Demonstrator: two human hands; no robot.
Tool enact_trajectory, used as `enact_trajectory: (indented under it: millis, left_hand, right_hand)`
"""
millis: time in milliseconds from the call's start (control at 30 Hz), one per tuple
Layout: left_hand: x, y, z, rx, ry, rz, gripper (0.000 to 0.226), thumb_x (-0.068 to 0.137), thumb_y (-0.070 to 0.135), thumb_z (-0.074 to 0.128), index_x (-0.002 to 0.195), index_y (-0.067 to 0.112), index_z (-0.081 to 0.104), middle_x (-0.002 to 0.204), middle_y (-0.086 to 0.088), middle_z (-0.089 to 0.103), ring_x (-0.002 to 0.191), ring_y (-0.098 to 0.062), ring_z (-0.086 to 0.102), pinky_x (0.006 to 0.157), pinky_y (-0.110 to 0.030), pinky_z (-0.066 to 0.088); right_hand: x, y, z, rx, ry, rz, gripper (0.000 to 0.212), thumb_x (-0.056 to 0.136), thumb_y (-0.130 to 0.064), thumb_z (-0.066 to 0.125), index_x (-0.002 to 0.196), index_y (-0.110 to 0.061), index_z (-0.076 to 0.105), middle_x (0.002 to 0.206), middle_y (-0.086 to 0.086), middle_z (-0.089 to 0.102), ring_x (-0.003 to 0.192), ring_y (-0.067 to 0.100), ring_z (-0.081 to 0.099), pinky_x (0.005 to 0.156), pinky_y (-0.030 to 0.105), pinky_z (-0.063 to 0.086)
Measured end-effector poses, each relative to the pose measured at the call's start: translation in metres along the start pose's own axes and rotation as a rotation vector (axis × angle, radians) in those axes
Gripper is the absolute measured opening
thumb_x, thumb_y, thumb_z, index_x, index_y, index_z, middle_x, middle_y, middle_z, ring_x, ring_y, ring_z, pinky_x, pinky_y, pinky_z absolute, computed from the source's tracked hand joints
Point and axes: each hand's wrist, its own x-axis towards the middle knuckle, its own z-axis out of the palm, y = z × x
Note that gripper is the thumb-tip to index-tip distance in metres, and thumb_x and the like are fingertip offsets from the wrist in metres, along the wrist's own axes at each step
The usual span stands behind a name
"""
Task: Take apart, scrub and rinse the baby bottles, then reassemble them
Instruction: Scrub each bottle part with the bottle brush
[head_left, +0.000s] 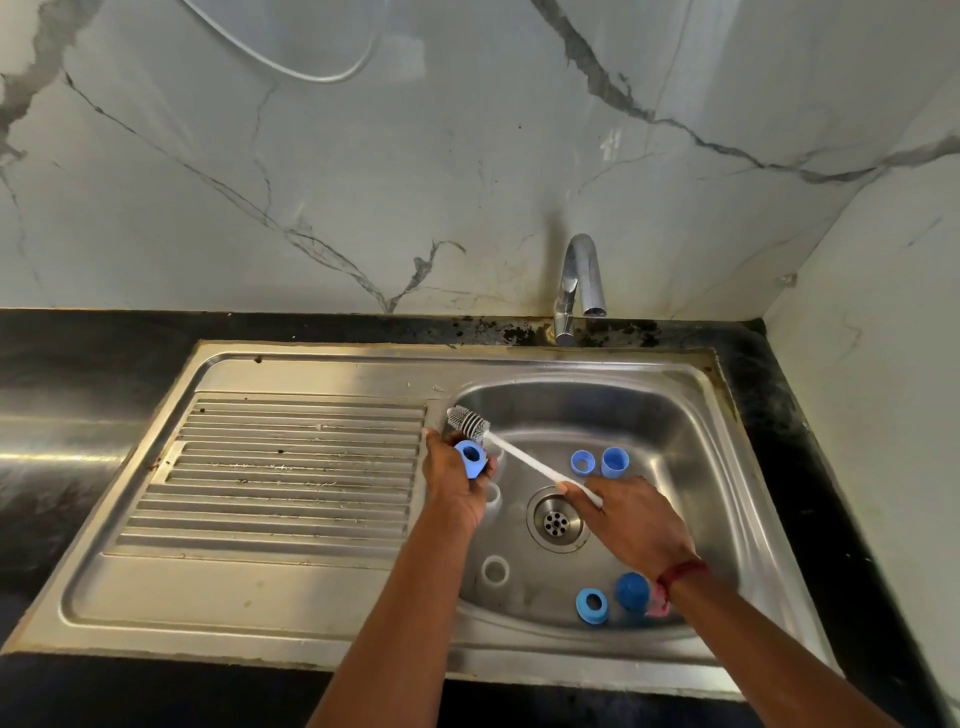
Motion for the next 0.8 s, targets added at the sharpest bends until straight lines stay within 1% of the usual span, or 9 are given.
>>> enact_trajectory:
  millis: [67,133,233,333,433,533,600,667,800]
  left_hand:
    - [-0.007,-0.006,-0.005,0.083,-0.001,-0.039,0.046,0.106,0.043,0.033,0.078,0.015,0.055,0.070,-0.008,0.055,0.049,-0.018,0.051,0.046,-0.022,0.040]
    - [-0.014,-0.013,-0.012,0.104,-0.013,-0.116,0.041,0.105,0.040,0.038,0.080,0.012,0.053,0.070,-0.010,0.054,0.053,-0.020,0.051,0.041,-0.019,0.044]
    - [-0.024,-0.023,-0.018,0.200,-0.026,-0.153,0.027,0.102,0.029,0.048,0.084,0.009,0.051,0.071,-0.015,0.054,0.054,-0.023,0.052,0.040,-0.021,0.047]
    - [-0.029,-0.039,-0.019,0.277,-0.072,-0.186,0.024,0.099,0.024,0.055,0.081,0.009,0.052,0.074,-0.015,0.055,0.056,-0.023,0.054,0.043,-0.026,0.051]
    - [-0.034,-0.057,-0.015,0.342,-0.078,-0.225,0.020,0.099,0.024,0.058,0.088,0.007,0.056,0.083,-0.015,0.057,0.065,-0.023,0.059,0.053,-0.032,0.058]
    - [-0.033,-0.075,-0.007,0.379,-0.095,-0.224,0.008,0.092,0.010,0.063,0.092,0.004,0.057,0.088,-0.014,0.057,0.077,-0.023,0.060,0.073,-0.038,0.060]
    - [-0.029,-0.085,0.000,0.389,-0.112,-0.231,0.012,0.087,0.005,0.068,0.094,0.003,0.059,0.091,-0.016,0.060,0.083,-0.025,0.061,0.083,-0.042,0.059]
    - [-0.023,-0.093,0.004,0.353,-0.143,-0.269,0.014,0.088,0.008,0.070,0.098,0.002,0.061,0.097,-0.018,0.062,0.089,-0.027,0.062,0.081,-0.043,0.060]
    - [-0.005,-0.114,0.019,0.281,-0.203,-0.348,0.043,0.095,0.031,0.065,0.114,-0.007,0.058,0.114,-0.029,0.064,0.095,-0.033,0.066,0.079,-0.046,0.061]
  right_hand:
    - [-0.006,0.004,0.000,0.116,0.009,0.060,0.059,0.092,-0.068,0.036,0.056,-0.022,0.042,0.051,-0.002,0.050,0.049,0.012,0.048,0.056,0.032,0.047]
    - [-0.011,0.011,0.002,0.249,0.045,0.123,0.061,0.093,-0.066,0.040,0.055,-0.018,0.045,0.050,0.001,0.052,0.048,0.015,0.052,0.057,0.037,0.050]
    - [-0.017,0.019,0.004,0.389,0.083,0.263,0.061,0.095,-0.058,0.049,0.054,-0.012,0.048,0.050,0.003,0.051,0.051,0.019,0.048,0.060,0.041,0.049]
    - [-0.025,0.023,0.001,0.459,0.069,0.365,0.061,0.095,-0.054,0.049,0.062,-0.006,0.062,0.058,0.004,0.062,0.060,0.022,0.057,0.062,0.035,0.048]
    - [-0.033,0.028,0.001,0.561,0.035,0.447,0.056,0.096,-0.050,0.052,0.063,-0.007,0.066,0.056,0.000,0.061,0.056,0.016,0.055,0.055,0.026,0.042]
    - [-0.037,0.033,0.009,0.638,0.043,0.504,0.053,0.095,-0.050,0.054,0.060,-0.013,0.065,0.045,-0.005,0.053,0.048,0.014,0.049,0.052,0.027,0.040]
    - [-0.037,0.037,0.014,0.653,0.027,0.524,0.053,0.095,-0.051,0.054,0.061,-0.012,0.064,0.044,-0.004,0.052,0.047,0.014,0.049,0.052,0.027,0.042]
    - [-0.036,0.040,0.016,0.666,0.008,0.531,0.054,0.095,-0.051,0.055,0.065,-0.008,0.066,0.043,-0.003,0.052,0.045,0.013,0.049,0.052,0.028,0.044]
    - [-0.028,0.053,0.018,0.691,-0.011,0.555,0.055,0.095,-0.052,0.055,0.068,-0.006,0.066,0.042,-0.003,0.052,0.040,0.010,0.047,0.046,0.024,0.042]
